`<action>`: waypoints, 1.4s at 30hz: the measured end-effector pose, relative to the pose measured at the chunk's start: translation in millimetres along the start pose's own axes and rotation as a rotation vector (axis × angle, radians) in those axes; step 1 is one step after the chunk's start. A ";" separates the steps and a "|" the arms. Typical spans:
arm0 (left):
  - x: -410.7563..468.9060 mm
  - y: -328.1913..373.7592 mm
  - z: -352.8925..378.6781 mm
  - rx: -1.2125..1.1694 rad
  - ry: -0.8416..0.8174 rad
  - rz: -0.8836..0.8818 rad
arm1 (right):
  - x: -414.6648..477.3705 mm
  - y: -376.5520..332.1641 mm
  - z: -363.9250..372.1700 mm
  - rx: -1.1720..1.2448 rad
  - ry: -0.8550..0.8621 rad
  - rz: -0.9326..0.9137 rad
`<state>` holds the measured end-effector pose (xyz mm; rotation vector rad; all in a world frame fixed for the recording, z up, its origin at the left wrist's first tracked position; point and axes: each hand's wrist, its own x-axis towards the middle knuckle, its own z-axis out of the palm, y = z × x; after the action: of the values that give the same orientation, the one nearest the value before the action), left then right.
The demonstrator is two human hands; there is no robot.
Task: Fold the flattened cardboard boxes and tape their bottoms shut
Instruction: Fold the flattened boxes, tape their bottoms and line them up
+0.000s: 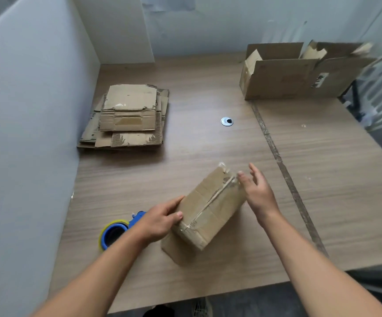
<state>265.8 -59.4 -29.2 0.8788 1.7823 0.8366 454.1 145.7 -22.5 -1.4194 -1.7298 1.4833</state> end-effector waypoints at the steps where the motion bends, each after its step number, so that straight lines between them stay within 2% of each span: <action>1: 0.9 1.9 -4.2 0.061 -0.058 0.010 | 4.3 -3.0 -3.9 -0.048 -0.052 0.005; 3: 1.6 8.7 -7.3 0.176 -0.090 0.001 | 5.2 -5.0 -4.0 -0.204 -0.186 0.038; 4: 1.0 12.4 -6.5 0.231 -0.045 -0.015 | 2.5 -4.7 -1.3 -0.312 -0.237 0.042; 7: -5.7 21.6 6.5 0.335 0.299 -0.113 | -7.9 -0.5 10.8 -0.528 -0.228 0.049; 9: -15.3 25.5 21.9 0.257 0.396 -0.202 | -10.0 3.6 12.4 -0.545 -0.159 0.049; 13: -28.0 32.6 49.8 0.025 0.470 -0.215 | -11.1 10.3 0.1 -0.443 -0.094 -0.021; 18: -29.9 24.8 50.7 -0.089 0.527 -0.173 | -17.1 13.8 -12.8 -0.285 -0.041 -0.062; 21: -36.9 22.2 40.8 -0.212 0.584 -0.101 | -27.7 8.1 -22.0 0.043 -0.045 -0.009; 23: -44.1 24.2 32.9 -0.283 0.583 0.020 | -34.9 -4.1 -30.9 0.361 -0.105 0.112; 24: -46.5 24.7 29.3 -0.312 0.558 0.097 | -35.6 -8.0 -36.1 0.445 -0.123 0.160; 27: -50.9 31.1 21.2 -0.332 0.501 0.254 | -35.4 -14.3 -44.0 0.407 -0.212 0.304; 31: -43.2 45.2 16.5 -0.315 0.562 0.288 | -39.7 -16.2 -40.3 0.318 -0.307 0.408; 36: -36.6 46.7 12.6 -0.229 0.465 0.228 | -49.0 -15.6 -39.9 0.364 -0.321 0.225; 42: -36.2 35.8 17.6 -0.286 0.511 0.161 | -59.4 -12.4 -39.2 0.454 -0.277 0.081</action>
<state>300.0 -69.0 11.3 0.6606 1.9653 1.4841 503.8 111.5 17.3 -1.0947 -1.3642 2.0376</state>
